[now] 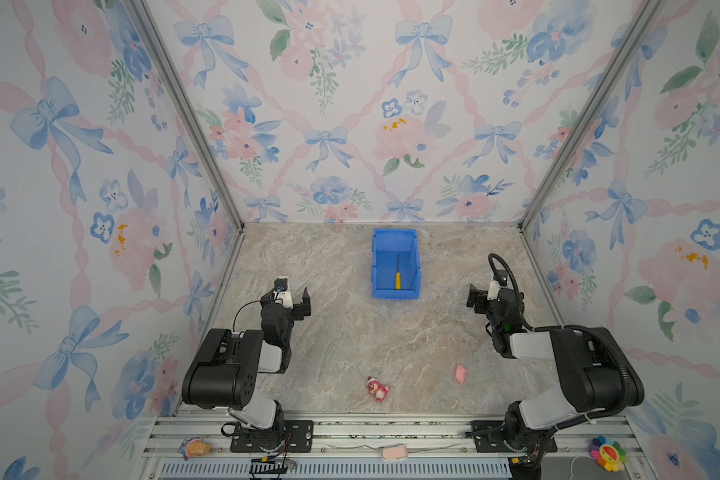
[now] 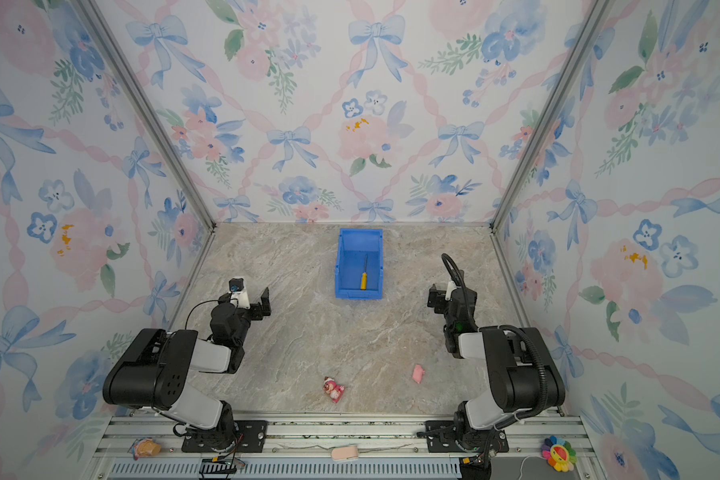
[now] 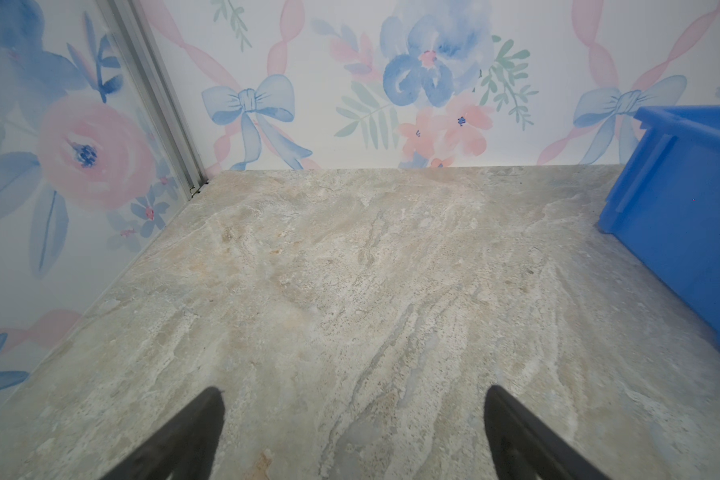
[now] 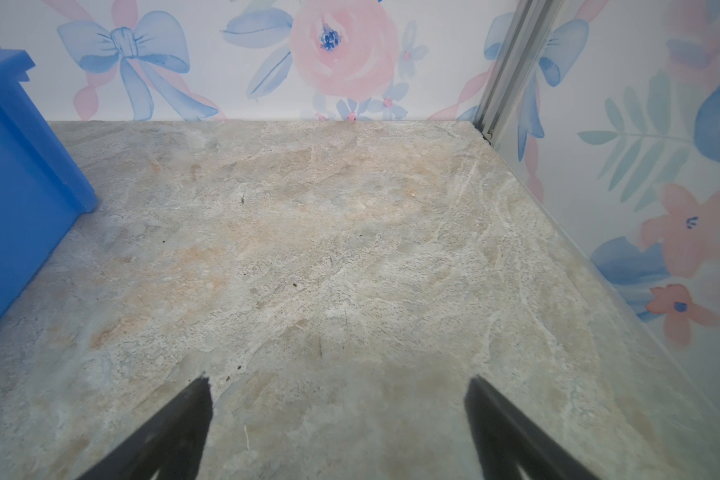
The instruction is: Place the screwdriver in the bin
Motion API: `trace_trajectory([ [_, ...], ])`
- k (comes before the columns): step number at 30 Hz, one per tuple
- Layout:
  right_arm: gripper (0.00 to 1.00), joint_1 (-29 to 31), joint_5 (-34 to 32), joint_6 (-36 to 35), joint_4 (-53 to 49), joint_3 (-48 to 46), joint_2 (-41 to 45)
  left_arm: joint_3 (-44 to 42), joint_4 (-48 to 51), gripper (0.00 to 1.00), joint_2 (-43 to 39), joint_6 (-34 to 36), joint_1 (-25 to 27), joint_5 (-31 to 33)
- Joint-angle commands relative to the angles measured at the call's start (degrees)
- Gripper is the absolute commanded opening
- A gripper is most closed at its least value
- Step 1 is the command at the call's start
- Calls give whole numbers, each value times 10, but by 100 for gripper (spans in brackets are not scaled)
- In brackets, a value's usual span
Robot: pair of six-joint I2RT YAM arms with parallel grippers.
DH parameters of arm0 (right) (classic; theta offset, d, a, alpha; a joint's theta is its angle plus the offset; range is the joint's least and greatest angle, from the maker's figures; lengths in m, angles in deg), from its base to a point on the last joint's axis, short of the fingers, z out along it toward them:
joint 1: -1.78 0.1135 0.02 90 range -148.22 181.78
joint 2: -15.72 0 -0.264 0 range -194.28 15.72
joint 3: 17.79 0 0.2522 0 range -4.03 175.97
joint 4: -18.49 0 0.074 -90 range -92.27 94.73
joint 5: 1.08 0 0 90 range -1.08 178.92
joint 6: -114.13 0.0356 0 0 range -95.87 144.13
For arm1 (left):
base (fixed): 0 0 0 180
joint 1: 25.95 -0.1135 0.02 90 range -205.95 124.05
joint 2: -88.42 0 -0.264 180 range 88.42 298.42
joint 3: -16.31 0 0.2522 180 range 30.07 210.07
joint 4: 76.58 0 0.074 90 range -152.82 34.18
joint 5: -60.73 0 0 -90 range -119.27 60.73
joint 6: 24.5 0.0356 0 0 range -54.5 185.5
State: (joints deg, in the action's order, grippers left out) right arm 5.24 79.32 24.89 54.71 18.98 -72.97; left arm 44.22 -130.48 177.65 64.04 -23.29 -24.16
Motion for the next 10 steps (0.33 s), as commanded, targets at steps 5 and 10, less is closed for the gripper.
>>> trace_trajectory([
  [5,97,2,3,-8,14,-3,0,0,-9,98,5,10,-1,0],
  [10,97,2,75,-31,30,-15,6,-1,-9,98,3,10,-2,1],
])
